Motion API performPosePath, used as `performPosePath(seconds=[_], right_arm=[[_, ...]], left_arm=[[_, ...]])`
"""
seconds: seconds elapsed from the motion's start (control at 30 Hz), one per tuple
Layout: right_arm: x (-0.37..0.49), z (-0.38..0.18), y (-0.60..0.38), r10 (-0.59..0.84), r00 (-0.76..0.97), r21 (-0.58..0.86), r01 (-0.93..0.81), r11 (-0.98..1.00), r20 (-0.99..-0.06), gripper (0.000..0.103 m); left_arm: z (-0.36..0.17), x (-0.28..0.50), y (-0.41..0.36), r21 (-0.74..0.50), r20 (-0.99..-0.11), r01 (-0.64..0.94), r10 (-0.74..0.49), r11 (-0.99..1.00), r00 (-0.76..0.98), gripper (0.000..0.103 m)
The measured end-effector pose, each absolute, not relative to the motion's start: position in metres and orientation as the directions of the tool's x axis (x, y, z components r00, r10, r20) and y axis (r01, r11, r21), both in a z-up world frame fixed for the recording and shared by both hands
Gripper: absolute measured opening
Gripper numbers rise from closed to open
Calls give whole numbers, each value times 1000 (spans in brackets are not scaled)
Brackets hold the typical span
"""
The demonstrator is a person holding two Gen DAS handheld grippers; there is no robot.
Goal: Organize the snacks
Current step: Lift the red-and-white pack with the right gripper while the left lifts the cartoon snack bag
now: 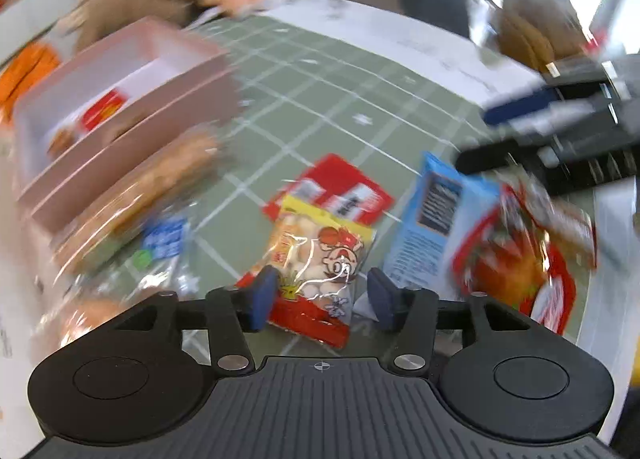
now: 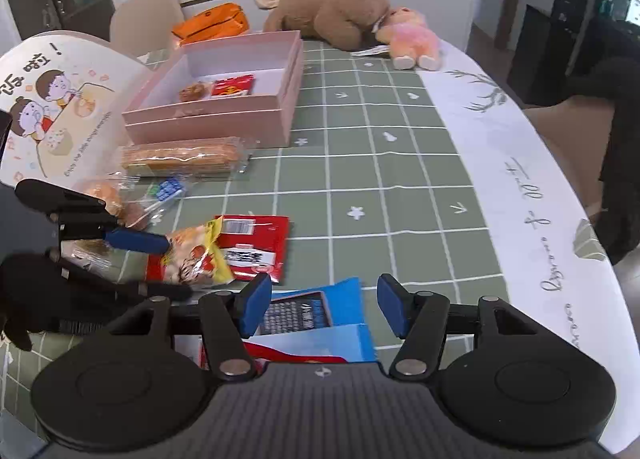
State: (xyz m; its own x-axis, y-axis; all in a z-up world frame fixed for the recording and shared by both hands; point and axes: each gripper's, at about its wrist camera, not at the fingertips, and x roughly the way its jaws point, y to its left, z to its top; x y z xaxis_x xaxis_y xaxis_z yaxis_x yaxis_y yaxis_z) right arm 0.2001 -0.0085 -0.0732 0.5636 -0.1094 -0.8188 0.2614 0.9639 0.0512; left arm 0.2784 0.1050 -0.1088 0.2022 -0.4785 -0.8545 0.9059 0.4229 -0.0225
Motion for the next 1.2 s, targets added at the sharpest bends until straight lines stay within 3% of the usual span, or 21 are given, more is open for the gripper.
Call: performPosePath(seconds=[0.27,0.57,0.77,0.83,0.97,1.1,1.2], right_arm=[[194,-84,-18,-82,575,104,284,953,-814,59],[173,-79,-39,-40,589,144,262,954,-807,59],[176,-84,-47,-30,597,139,234,962,-802,62],[183,-85,-42,-15,606,135,201,970,-795,62],[211,-86,-20,47,632,141,99,985,-774,63],[254,-100,8,87,628,124,15,992,-773,66],[284,-117,19,69,602,115,39,993,-795,66]], left_arm=[[-88,271,105,20,-798,903,-537,430,273,54],[-106,296,71,4,-865,926,-463,379,193,58],[-118,316,67,-30,-896,860,-395,510,203,80],[-120,313,73,-72,-903,835,-390,546,178,74],[-120,280,96,-15,-898,821,-368,571,240,71],[-116,262,132,-1,-889,696,-319,718,328,69],[-111,258,155,-61,-880,605,-329,794,343,64]])
